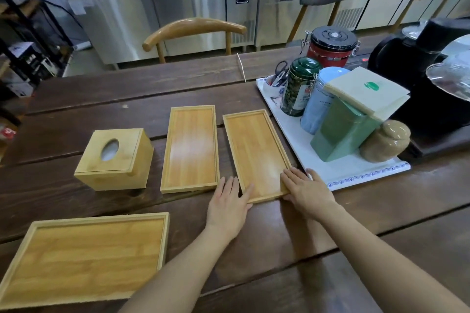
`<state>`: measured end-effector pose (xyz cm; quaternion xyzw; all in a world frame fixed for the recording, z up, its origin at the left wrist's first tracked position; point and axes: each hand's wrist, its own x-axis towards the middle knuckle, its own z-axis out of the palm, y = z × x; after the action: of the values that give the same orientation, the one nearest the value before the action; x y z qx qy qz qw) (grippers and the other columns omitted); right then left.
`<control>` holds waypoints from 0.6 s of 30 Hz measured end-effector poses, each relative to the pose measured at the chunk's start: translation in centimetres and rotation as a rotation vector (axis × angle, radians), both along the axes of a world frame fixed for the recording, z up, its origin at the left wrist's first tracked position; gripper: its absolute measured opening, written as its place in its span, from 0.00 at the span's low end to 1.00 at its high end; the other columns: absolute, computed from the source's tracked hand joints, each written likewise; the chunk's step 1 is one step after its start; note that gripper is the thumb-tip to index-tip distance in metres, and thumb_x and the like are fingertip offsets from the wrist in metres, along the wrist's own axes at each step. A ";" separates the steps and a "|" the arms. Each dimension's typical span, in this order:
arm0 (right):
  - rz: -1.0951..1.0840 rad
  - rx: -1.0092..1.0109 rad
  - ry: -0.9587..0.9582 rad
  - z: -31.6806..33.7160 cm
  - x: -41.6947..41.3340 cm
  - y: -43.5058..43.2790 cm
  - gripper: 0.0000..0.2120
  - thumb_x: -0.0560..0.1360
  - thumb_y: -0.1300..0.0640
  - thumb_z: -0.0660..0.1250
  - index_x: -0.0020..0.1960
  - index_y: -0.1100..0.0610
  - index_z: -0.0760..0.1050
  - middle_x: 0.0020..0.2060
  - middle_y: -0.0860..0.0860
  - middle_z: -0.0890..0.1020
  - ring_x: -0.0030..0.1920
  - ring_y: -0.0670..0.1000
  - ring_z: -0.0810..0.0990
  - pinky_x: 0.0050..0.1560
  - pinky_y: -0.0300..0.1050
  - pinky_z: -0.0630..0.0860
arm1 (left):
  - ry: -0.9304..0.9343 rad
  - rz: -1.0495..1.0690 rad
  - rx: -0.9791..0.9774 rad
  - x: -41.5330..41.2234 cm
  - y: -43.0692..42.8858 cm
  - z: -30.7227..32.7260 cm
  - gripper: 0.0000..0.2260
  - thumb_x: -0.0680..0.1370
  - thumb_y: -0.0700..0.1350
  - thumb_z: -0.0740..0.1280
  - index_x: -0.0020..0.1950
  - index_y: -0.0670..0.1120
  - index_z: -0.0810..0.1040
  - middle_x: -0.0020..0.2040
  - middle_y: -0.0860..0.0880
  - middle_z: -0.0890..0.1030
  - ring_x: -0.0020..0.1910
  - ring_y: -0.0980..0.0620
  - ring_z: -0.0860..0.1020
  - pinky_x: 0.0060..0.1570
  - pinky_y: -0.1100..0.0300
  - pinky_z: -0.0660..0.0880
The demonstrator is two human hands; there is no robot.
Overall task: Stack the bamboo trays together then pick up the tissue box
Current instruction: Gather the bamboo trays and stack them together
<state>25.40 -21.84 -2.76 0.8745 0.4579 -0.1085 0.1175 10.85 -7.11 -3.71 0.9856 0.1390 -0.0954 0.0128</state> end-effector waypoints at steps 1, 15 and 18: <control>-0.003 -0.017 0.010 0.1 0.8 0.4 0.29 0.78 0.47 0.54 0.75 0.56 0.51 0.77 0.50 0.56 0.76 0.49 0.52 0.74 0.53 0.48 | 0.003 0.006 0.006 0.7 0.2 -0.1 0.24 0.83 0.53 0.49 0.78 0.52 0.50 0.77 0.38 0.59 0.77 0.41 0.54 0.76 0.48 0.43; -0.175 0.264 0.512 6.6 2.4 8.6 0.25 0.77 0.49 0.60 0.71 0.55 0.62 0.68 0.55 0.72 0.66 0.56 0.72 0.64 0.50 0.69 | -0.319 0.457 -0.236 1.3 5.4 1.2 0.27 0.80 0.59 0.53 0.77 0.49 0.57 0.78 0.47 0.59 0.77 0.48 0.56 0.75 0.53 0.48; -0.206 0.369 0.751 6.8 -1.0 11.5 0.28 0.77 0.50 0.61 0.73 0.58 0.59 0.72 0.56 0.67 0.71 0.54 0.66 0.67 0.46 0.65 | -0.303 0.757 -0.255 0.1 8.2 1.2 0.29 0.80 0.57 0.56 0.77 0.47 0.54 0.79 0.44 0.55 0.78 0.45 0.53 0.75 0.50 0.51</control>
<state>24.39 -10.35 4.05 0.8217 0.3910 -0.3470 -0.2270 10.99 1.06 -2.52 0.8585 0.4745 0.0457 0.1891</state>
